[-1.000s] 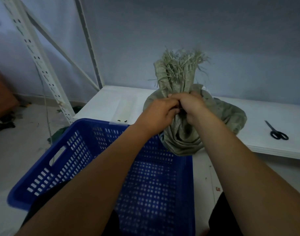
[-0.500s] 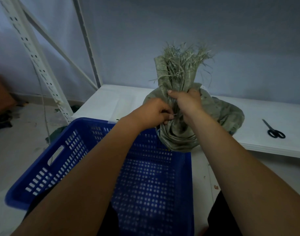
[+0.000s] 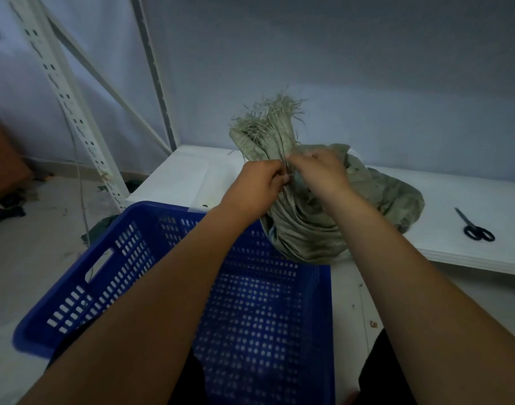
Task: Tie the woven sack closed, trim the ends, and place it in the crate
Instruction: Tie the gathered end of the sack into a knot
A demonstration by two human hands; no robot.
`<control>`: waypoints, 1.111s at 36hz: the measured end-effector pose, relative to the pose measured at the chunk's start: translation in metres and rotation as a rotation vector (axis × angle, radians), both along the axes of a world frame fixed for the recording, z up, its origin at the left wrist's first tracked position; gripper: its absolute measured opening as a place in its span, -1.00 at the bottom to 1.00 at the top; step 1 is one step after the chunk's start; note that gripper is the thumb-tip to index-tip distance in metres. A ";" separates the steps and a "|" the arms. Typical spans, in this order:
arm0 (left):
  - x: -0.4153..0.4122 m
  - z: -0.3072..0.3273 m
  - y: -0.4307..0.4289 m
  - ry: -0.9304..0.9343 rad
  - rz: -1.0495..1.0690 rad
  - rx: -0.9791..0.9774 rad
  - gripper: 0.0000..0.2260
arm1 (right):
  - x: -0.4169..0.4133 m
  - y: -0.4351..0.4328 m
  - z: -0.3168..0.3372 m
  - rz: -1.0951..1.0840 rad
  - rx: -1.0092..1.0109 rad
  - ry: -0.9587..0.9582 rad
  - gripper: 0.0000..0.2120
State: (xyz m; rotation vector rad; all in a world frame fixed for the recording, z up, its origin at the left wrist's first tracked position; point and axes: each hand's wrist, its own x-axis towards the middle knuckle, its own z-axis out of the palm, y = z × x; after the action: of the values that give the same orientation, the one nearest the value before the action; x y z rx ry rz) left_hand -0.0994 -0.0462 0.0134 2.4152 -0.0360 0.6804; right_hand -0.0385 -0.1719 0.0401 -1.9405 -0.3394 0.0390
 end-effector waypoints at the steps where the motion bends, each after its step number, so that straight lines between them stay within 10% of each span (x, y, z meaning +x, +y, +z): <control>1: 0.001 -0.001 0.001 -0.002 0.011 0.007 -0.84 | 0.000 -0.001 0.001 0.006 -0.043 -0.029 -0.72; 16: 0.001 -0.003 0.002 -0.043 0.014 0.066 -0.84 | 0.003 -0.006 0.000 0.209 -0.489 -0.210 -0.72; 40: -0.002 0.002 0.002 -0.066 0.011 -0.061 -0.88 | 0.000 -0.003 0.003 0.138 -0.269 -0.190 -0.64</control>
State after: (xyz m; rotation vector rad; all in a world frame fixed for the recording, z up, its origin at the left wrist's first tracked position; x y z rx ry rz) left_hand -0.1018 -0.0437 0.0155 2.3358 -0.0283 0.7557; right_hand -0.0382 -0.1751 0.0426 -2.1898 -0.6202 -0.0103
